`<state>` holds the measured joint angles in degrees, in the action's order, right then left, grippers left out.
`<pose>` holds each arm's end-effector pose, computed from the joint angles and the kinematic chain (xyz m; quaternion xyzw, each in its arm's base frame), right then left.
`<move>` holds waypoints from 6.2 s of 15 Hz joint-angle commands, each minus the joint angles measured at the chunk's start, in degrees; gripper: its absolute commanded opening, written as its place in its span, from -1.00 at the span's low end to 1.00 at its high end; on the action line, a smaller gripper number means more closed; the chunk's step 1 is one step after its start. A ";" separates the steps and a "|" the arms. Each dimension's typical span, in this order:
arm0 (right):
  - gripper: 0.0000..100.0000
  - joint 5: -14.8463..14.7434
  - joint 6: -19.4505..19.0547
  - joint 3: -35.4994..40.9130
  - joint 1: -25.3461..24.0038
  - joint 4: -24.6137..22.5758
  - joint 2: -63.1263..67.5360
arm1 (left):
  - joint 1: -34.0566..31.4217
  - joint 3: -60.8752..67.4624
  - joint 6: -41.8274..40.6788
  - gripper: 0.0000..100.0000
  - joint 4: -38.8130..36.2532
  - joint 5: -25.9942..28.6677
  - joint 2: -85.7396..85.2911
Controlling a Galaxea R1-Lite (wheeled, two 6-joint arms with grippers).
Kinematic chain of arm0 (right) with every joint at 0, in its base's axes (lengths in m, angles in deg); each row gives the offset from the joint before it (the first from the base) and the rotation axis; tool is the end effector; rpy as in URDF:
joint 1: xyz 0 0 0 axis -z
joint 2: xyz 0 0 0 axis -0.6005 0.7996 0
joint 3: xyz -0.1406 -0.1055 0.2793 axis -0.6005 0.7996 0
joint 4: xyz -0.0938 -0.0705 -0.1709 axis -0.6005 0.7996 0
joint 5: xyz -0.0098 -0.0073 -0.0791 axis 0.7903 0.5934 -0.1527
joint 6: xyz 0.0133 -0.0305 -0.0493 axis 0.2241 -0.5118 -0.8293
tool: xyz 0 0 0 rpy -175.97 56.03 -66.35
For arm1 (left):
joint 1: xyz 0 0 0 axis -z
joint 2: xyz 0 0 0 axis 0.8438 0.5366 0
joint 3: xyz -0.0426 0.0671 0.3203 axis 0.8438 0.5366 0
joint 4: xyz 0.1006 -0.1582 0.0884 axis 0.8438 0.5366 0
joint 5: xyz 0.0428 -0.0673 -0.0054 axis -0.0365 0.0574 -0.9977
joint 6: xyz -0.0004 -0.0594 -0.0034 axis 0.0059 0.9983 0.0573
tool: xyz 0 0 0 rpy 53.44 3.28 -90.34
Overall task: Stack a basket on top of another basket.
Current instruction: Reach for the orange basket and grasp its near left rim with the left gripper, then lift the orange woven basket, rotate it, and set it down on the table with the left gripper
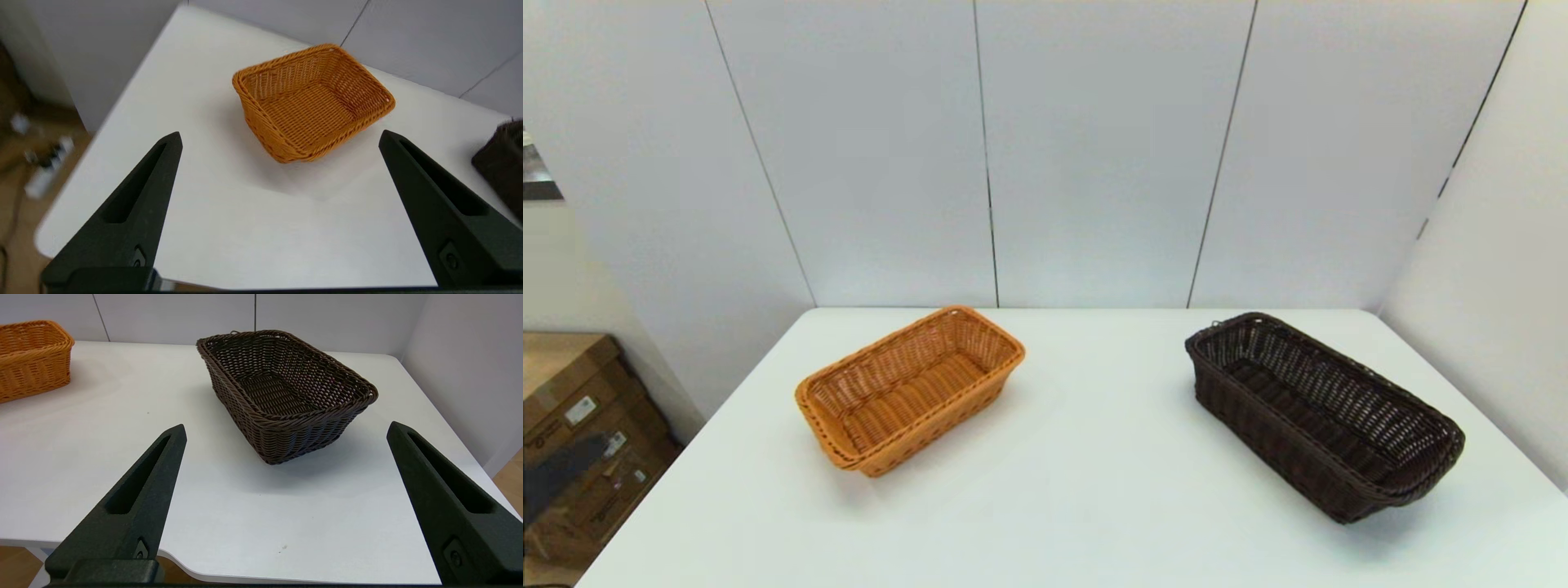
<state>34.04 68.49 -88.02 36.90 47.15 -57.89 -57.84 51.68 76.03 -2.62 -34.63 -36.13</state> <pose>0.0025 0.0012 0.0752 -0.0141 0.0001 0.0096 0.9999 0.0847 0.0024 0.2064 -0.1738 0.1406 0.0447 0.9737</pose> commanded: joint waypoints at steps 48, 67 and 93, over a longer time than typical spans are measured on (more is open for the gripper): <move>1.00 0.13 -0.14 0.00 0.00 -0.01 -0.01 | 7.15 -30.79 36.56 -1.00 5.55 14.12 68.70; 1.00 0.22 -0.58 0.00 0.00 -0.01 -0.01 | 21.39 -40.11 13.97 -1.00 6.52 14.73 77.05; 1.00 0.22 -0.49 0.00 0.00 -0.01 -0.01 | 24.73 -41.25 7.21 -1.00 6.61 19.39 84.08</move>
<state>34.21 68.03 -88.02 36.90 47.15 -57.89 -33.10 10.41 83.03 3.89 -15.35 47.76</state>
